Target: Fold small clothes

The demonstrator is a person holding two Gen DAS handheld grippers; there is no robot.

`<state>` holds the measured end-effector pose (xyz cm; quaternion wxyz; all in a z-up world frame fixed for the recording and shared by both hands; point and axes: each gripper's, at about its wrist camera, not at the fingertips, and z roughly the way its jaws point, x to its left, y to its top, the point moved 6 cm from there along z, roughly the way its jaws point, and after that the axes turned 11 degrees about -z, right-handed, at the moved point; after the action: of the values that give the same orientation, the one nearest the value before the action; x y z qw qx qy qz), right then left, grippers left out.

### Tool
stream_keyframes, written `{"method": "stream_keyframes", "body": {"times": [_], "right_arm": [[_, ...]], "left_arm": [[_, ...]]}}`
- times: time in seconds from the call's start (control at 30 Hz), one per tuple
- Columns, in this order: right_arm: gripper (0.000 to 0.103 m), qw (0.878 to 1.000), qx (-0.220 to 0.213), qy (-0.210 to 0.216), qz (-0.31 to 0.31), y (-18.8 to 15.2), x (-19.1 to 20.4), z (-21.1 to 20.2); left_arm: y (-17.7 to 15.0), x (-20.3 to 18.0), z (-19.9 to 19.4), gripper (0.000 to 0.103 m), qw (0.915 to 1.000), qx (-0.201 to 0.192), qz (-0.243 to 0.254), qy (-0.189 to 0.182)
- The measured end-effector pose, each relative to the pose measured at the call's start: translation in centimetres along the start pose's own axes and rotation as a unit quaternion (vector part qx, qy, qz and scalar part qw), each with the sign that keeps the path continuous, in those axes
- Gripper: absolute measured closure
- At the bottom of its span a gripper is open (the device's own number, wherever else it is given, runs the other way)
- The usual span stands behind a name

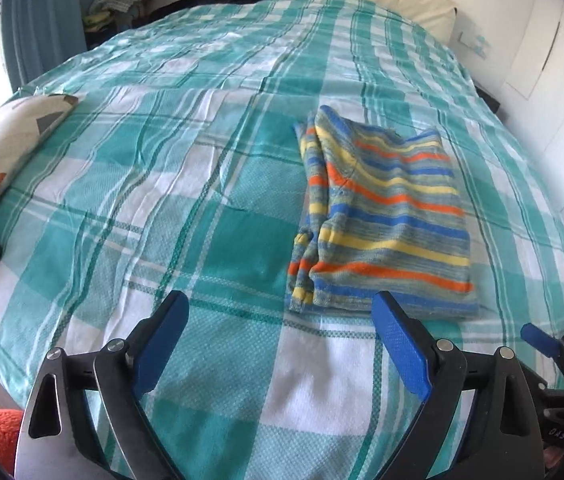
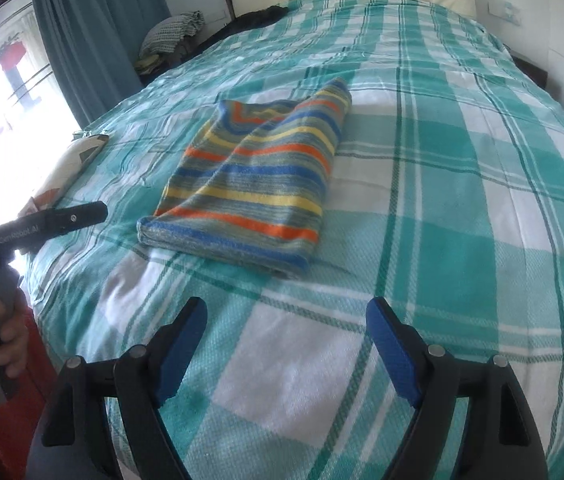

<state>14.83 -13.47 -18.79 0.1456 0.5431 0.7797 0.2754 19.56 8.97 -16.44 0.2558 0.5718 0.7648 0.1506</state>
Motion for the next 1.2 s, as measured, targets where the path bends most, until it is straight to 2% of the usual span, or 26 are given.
{"method": "stream_keyframes", "body": {"times": [0.3, 0.37, 0.43, 0.53, 0.63, 0.73, 0.83, 0.87, 0.9, 0.93, 0.97, 1.03, 1.2], "right_arm": [[0.022, 1.000, 0.009, -0.015, 0.009, -1.0, -0.8, -0.5], [0.022, 1.000, 0.014, -0.012, 0.013, -0.9, -1.1, -0.1], [0.022, 1.000, 0.016, -0.004, 0.022, -0.2, -1.8, 0.4], [0.022, 0.999, 0.002, -0.002, 0.051, 2.2, -4.5, 1.3], [0.022, 0.995, -0.024, 0.025, 0.091, 6.0, -7.3, 3.1], [0.021, 0.990, -0.031, 0.075, 0.112, 9.8, -8.4, 6.7], [0.021, 0.984, 0.002, 0.119, 0.134, 11.7, -8.0, 12.0], [0.022, 0.983, 0.007, 0.123, 0.133, 12.0, -7.5, 13.4], [0.030, 0.985, 0.004, 0.122, 0.122, 12.4, -6.7, 14.3], [0.054, 0.989, 0.001, 0.112, 0.098, 12.7, -5.7, 14.9], [0.064, 0.994, 0.008, 0.080, 0.069, 12.9, -4.8, 15.2], [0.078, 0.998, 0.000, 0.047, 0.036, 13.6, -3.4, 14.5], [0.079, 0.996, -0.077, 0.034, -0.005, 16.6, -1.6, 8.2]], "left_arm": [[0.0, -1.1, -0.4, 0.009, 0.9996, -0.006, 0.026, -0.002], [0.3, -1.2, 0.5, 0.007, 0.9993, 0.007, 0.030, -0.023], [1.2, -0.9, 2.1, 0.007, 0.9968, 0.031, 0.014, -0.072], [3.6, -0.3, 5.2, 0.007, 0.9887, 0.069, -0.027, -0.130], [6.4, -1.0, 8.4, 0.007, 0.9832, 0.088, -0.035, -0.156], [7.9, -2.8, 11.5, 0.007, 0.9814, 0.108, -0.021, -0.157], [8.0, -4.7, 13.7, 0.007, 0.9816, 0.117, -0.001, -0.151], [8.0, -5.1, 13.9, 0.013, 0.9816, 0.114, 0.008, -0.153], [7.8, -5.7, 14.1, 0.051, 0.9828, 0.109, 0.023, -0.147], [7.5, -6.0, 14.5, 0.075, 0.9829, 0.114, 0.031, -0.142], [7.3, -6.1, 14.9, 0.083, 0.9818, 0.126, 0.023, -0.140], [7.7, -6.0, 14.4, 0.086, 0.9838, 0.117, 0.006, -0.136], [9.3, -8.1, 8.8, 0.087, 0.9866, 0.051, 0.040, -0.150]]}}
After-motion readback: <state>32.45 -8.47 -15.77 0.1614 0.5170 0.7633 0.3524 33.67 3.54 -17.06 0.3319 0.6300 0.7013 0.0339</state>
